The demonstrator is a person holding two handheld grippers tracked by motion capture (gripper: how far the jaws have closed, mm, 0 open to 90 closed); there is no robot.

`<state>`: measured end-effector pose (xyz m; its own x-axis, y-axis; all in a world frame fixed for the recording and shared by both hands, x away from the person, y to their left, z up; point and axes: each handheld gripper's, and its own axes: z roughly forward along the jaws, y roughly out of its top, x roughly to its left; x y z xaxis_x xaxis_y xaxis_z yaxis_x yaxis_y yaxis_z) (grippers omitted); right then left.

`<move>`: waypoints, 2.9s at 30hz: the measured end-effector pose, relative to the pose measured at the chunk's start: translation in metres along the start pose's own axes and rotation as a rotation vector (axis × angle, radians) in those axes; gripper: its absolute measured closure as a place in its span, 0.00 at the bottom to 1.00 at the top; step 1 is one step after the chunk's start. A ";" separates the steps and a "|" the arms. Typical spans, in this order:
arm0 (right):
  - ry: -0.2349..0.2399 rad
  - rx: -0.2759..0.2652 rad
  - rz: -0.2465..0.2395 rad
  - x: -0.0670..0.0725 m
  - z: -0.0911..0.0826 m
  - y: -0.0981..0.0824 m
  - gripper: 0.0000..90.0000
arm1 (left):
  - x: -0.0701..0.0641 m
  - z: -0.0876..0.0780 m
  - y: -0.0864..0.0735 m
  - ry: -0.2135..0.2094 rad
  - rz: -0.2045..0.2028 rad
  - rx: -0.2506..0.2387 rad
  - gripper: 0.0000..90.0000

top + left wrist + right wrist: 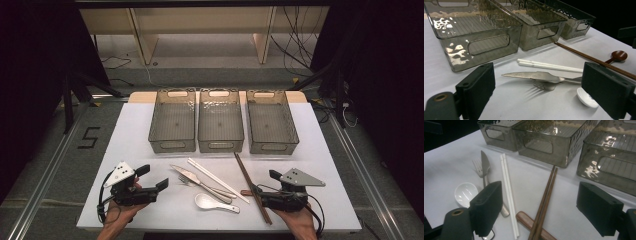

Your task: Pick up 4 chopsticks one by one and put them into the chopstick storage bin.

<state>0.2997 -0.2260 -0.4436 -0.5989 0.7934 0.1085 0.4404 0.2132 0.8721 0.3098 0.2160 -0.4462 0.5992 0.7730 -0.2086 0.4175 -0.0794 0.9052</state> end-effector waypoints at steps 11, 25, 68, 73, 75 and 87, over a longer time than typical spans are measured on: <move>-0.042 0.133 -0.013 0.001 0.002 0.008 0.29 | -0.001 0.001 0.000 0.002 0.001 0.004 0.12; -0.061 0.388 0.024 -0.003 0.011 0.010 0.46 | -0.001 0.001 0.000 0.006 0.000 0.003 0.12; -0.069 0.625 0.010 0.004 0.027 -0.009 0.91 | -0.001 0.001 0.001 0.006 0.005 0.001 0.12; -0.071 0.627 0.015 0.003 0.026 -0.009 0.93 | -0.001 0.001 0.001 0.007 0.003 0.002 0.12; -0.072 0.615 0.005 0.004 0.025 -0.009 0.94 | -0.001 0.001 0.001 0.007 0.004 0.004 0.12; -0.063 0.564 -0.037 0.005 0.014 0.000 0.94 | 0.000 0.001 0.001 0.011 0.004 0.007 0.12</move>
<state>0.3060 -0.2142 -0.4498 -0.5874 0.8084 0.0383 0.7191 0.4996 0.4830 0.3104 0.2153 -0.4457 0.5932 0.7798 -0.2004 0.4194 -0.0869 0.9036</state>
